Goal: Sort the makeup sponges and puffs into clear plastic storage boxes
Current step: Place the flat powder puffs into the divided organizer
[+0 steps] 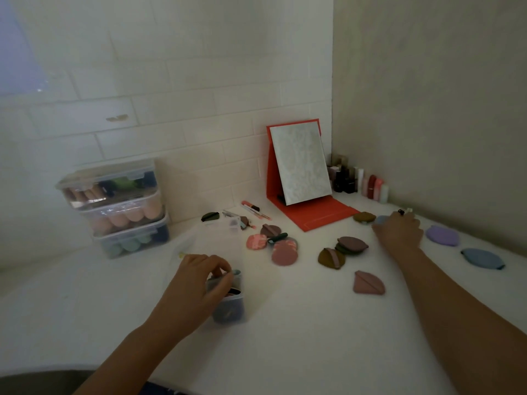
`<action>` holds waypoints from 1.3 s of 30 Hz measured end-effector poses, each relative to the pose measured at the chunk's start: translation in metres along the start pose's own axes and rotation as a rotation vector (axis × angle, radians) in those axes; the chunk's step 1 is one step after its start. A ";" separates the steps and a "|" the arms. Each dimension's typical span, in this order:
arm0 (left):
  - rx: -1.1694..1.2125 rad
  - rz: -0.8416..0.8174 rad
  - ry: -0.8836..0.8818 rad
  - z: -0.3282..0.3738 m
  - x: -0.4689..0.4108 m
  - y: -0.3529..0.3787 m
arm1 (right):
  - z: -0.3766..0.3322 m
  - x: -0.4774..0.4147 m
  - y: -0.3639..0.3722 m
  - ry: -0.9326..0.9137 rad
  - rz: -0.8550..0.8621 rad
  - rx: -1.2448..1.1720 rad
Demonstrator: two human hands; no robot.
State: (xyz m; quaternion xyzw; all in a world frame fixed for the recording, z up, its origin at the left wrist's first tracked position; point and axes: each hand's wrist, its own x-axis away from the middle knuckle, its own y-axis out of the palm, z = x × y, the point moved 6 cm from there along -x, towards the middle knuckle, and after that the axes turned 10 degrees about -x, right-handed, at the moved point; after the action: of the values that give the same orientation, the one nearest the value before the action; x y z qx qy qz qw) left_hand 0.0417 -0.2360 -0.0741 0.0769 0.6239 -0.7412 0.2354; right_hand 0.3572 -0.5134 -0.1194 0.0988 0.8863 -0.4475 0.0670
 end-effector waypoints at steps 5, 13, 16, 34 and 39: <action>-0.001 -0.031 0.011 0.010 0.001 0.007 | -0.001 -0.002 0.002 0.013 -0.065 -0.017; 0.071 -0.026 0.071 0.029 0.009 0.008 | -0.051 0.026 -0.029 -0.285 0.055 -0.198; 0.027 -0.048 0.063 0.029 0.009 0.009 | -0.090 0.057 -0.048 -0.503 0.007 -0.483; -0.382 -0.041 -0.043 0.039 0.009 0.009 | -0.205 0.195 0.004 -0.827 -0.642 -0.679; -0.188 -0.037 -0.065 0.033 0.010 0.008 | -0.210 0.205 0.017 -0.937 -0.673 -0.484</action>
State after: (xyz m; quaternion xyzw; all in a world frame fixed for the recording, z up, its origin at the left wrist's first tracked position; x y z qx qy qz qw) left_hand 0.0423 -0.2712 -0.0790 0.0187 0.6840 -0.6857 0.2481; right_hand 0.1556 -0.3111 -0.0510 -0.4106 0.8216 -0.2266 0.3242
